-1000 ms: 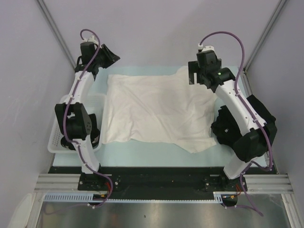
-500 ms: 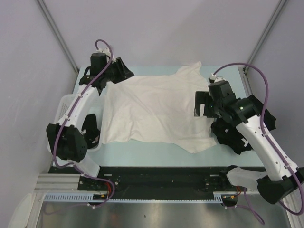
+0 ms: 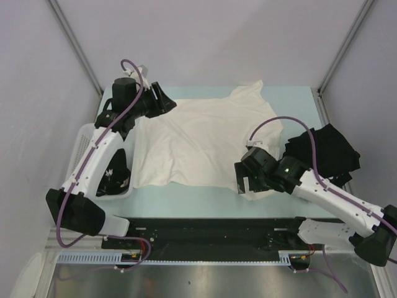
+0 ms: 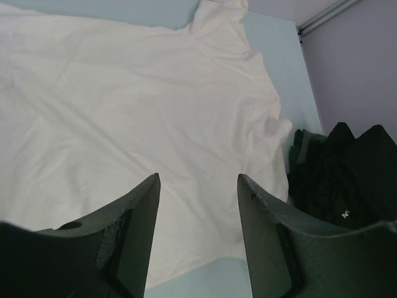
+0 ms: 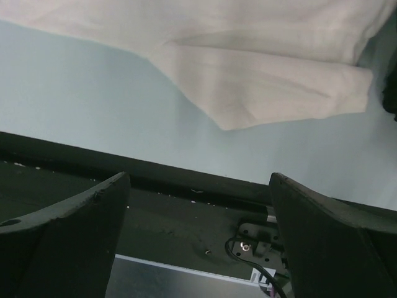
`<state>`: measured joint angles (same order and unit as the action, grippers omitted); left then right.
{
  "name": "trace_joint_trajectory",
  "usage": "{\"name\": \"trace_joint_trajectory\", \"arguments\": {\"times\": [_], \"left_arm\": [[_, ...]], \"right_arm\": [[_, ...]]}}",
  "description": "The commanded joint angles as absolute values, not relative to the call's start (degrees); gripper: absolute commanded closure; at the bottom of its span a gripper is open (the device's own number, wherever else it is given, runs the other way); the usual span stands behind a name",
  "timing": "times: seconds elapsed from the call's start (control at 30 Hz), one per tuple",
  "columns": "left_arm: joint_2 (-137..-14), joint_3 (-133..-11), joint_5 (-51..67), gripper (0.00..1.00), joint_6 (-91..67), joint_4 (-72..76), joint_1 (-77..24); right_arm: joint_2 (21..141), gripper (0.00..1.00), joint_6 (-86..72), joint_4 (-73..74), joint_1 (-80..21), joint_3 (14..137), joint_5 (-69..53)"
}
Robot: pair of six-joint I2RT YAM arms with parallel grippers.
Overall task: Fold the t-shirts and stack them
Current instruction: Grap the side of the flattened tshirt closest away from the robot with both arms
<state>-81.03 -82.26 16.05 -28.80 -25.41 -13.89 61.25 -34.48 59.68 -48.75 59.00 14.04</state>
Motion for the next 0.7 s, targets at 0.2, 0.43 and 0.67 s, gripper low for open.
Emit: {"name": "trace_joint_trajectory", "arguments": {"times": [0.2, 0.43, 0.67], "left_arm": [[-69.61, -72.34, 14.24, 0.41, -26.02, -27.15, -16.17], [-68.73, -73.38, 13.36, 0.40, -24.88, -28.56, -18.19], [-70.84, -75.93, 13.27, 0.40, -24.43, -28.83, -19.25]], "right_arm": [[71.28, 0.00, -41.92, 49.67, -61.60, 53.09, 22.15], [76.11, 0.03, -40.52, 47.29, -61.79, 51.42, 24.70], [79.98, 0.06, -37.71, 46.06, -61.79, 49.84, 26.01]]}}
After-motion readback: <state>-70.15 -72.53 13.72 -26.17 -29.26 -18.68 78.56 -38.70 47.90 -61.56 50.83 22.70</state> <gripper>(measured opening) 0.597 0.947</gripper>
